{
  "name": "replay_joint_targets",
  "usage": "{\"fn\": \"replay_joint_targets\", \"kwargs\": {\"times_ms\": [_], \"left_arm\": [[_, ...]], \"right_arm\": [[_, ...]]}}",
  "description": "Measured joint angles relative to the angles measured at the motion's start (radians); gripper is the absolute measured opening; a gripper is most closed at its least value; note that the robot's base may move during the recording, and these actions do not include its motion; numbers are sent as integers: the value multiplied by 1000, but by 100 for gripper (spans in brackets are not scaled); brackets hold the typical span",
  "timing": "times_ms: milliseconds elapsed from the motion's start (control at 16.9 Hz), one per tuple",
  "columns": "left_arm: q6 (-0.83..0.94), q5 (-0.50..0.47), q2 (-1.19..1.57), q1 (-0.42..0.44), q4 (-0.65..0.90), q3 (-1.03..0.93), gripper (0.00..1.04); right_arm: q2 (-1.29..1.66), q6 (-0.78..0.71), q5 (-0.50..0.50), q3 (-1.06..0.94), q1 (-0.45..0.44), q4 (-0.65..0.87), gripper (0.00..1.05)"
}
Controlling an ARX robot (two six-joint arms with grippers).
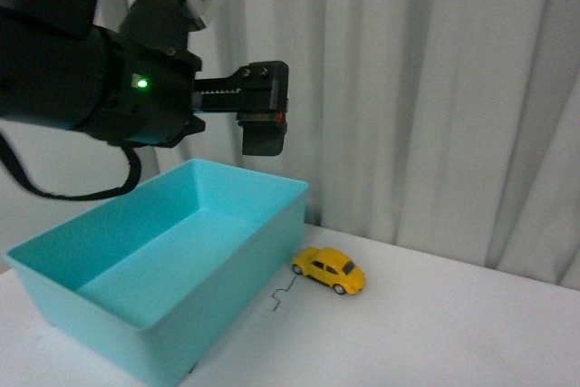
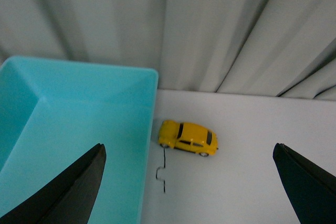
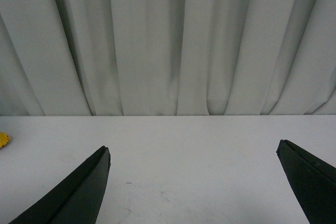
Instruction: Wind up and store yellow beetle toy
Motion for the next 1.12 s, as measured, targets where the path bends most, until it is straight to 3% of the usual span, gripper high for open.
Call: {"fn": "replay_joint_targets", "kwargs": {"times_ms": [118, 472, 945, 1122], "left_arm": [[248, 23, 251, -11, -46, 194, 98], [921, 100, 555, -59, -384, 597, 98], [1511, 32, 787, -128, -774, 934, 98], [1634, -23, 836, -133, -805, 986, 98]], "right_arm": [[0, 0, 0, 0, 0, 0, 98], [0, 0, 0, 0, 0, 0, 98], [0, 0, 0, 0, 0, 0, 98], [0, 0, 0, 0, 0, 0, 98]]}}
